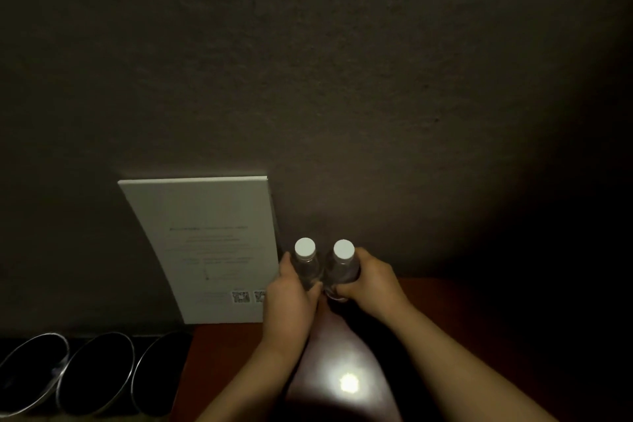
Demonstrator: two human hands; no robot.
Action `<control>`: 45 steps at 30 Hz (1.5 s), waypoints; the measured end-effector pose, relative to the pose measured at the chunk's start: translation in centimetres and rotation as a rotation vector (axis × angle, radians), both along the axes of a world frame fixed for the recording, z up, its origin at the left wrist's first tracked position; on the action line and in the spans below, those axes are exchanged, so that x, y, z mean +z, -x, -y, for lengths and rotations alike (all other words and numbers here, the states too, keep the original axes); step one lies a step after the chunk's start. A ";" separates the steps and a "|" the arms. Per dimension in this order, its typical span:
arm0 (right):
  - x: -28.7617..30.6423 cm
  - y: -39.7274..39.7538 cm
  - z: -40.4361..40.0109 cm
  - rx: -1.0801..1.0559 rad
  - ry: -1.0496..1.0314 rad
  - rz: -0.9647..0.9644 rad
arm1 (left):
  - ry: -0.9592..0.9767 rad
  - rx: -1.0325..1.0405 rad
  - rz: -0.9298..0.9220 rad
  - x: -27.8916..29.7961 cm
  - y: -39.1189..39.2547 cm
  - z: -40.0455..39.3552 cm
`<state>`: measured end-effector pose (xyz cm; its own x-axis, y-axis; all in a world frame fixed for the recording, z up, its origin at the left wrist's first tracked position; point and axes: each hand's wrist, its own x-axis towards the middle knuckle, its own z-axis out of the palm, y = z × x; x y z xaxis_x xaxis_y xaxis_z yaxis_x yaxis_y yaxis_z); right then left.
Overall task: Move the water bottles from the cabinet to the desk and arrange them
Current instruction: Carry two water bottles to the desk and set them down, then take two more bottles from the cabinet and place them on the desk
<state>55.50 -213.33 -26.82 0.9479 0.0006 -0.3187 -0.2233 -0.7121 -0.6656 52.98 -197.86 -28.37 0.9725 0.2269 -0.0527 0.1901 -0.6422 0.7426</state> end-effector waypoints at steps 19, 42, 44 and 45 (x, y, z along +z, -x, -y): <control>4.6 2.2 -0.3 0.095 0.273 -0.185 | -0.195 -0.066 -0.009 6.8 2.0 -1.6; 29.8 26.8 -27.2 0.994 0.549 0.331 | -0.798 -0.226 -0.088 28.6 30.7 -28.4; 30.6 29.5 -31.4 1.050 0.541 0.363 | -0.829 -0.184 -0.104 29.4 34.6 -32.6; 30.9 30.9 -33.5 1.078 0.530 0.364 | -0.844 -0.165 -0.115 29.8 36.6 -34.6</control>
